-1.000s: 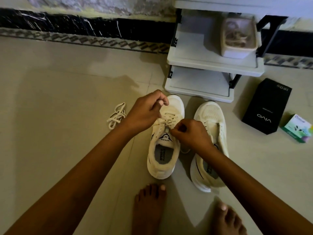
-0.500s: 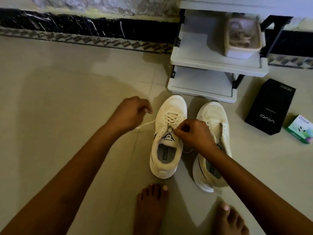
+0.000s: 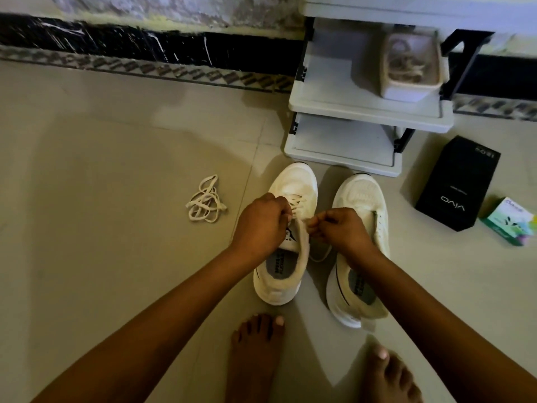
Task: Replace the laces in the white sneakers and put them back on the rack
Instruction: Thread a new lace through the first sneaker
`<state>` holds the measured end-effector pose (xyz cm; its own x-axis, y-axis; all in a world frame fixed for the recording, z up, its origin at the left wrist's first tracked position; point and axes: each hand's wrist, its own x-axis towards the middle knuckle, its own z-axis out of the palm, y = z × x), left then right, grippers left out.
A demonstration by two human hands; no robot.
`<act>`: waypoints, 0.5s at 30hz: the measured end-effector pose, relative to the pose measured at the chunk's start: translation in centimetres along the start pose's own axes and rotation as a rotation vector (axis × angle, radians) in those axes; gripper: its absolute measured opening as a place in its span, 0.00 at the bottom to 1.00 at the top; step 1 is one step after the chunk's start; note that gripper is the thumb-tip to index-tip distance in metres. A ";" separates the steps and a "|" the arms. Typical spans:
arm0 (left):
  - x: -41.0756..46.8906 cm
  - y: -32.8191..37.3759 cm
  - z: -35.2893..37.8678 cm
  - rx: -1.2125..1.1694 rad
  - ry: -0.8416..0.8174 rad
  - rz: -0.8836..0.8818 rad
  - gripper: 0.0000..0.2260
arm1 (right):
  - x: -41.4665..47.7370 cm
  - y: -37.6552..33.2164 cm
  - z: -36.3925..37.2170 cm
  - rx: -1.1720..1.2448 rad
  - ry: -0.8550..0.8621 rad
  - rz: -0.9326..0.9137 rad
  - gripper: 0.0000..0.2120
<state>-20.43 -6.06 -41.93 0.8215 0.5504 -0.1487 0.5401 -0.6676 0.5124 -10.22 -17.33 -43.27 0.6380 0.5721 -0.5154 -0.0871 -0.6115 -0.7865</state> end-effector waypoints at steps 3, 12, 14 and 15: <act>0.2 0.1 -0.1 0.087 -0.049 0.010 0.07 | 0.0 0.3 -0.1 -0.018 -0.012 -0.015 0.14; 0.3 0.8 -0.5 0.177 -0.082 -0.025 0.07 | -0.8 -0.5 0.5 -0.410 -0.029 -0.236 0.11; 0.1 0.8 -0.5 0.167 -0.080 -0.032 0.07 | -0.5 -0.5 0.3 -0.313 -0.017 -0.141 0.09; 0.0 0.9 -0.4 0.158 -0.084 -0.029 0.07 | -0.4 -0.4 0.1 -0.240 -0.028 -0.076 0.09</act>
<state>-20.02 -6.47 -41.16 0.8138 0.5313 -0.2354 0.5806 -0.7261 0.3683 -10.48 -17.24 -42.75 0.6137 0.6346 -0.4697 0.1464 -0.6761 -0.7221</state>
